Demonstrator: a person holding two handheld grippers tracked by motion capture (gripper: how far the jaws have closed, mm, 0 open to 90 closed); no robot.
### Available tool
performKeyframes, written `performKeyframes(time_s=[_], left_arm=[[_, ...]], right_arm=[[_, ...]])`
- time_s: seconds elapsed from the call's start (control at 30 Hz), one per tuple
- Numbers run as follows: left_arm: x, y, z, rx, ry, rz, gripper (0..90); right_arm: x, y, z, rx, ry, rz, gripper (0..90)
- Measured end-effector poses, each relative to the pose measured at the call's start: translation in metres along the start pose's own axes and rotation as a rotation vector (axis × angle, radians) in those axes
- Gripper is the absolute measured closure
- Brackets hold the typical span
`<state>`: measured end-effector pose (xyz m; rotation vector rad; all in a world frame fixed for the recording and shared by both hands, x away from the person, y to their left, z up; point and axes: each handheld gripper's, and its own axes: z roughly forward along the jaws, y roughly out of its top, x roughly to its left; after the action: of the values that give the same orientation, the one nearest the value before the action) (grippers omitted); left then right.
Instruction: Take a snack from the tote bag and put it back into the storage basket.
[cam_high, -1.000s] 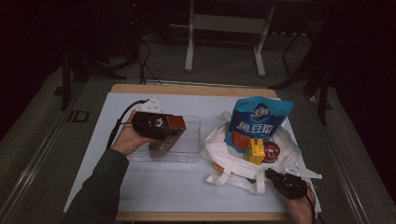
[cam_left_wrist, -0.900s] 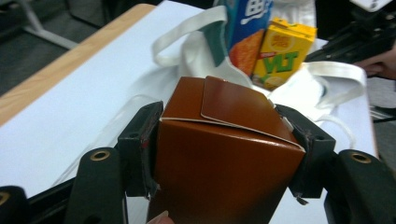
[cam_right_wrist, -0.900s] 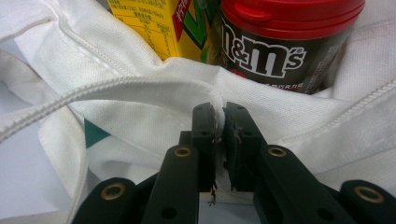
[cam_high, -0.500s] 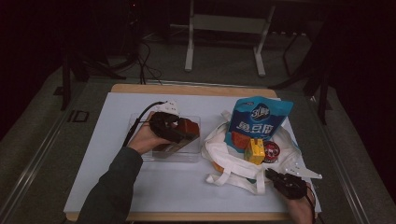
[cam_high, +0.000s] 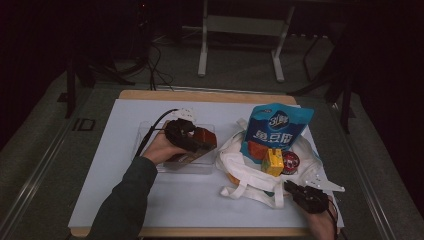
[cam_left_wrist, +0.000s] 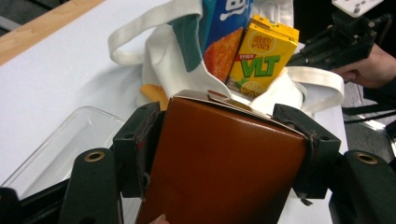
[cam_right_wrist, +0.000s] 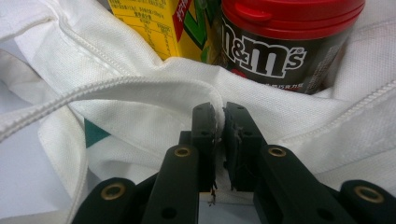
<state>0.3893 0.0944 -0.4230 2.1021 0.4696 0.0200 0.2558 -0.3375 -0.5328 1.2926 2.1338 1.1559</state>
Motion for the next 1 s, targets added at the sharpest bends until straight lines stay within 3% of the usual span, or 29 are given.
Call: performKeyframes(time_s=[0.27, 0.67, 1.0], left_arm=[[-0.003, 0.0, 0.004, 0.01, -0.012, 0.013, 35.2], [-0.011, 0.001, 0.016, 0.047, 0.026, 0.051, 35.0], [-0.007, -0.002, 0.016, 0.059, 0.036, 0.036, 35.0]], right_arm=[[0.0, 0.0, 0.0, -0.001, 0.0, 0.0, 82.6], [0.0, 0.0, 0.0, 0.0, -0.001, 0.0, 82.6], [0.0, 0.0, 0.0, 0.001, -0.002, 0.001, 82.6]])
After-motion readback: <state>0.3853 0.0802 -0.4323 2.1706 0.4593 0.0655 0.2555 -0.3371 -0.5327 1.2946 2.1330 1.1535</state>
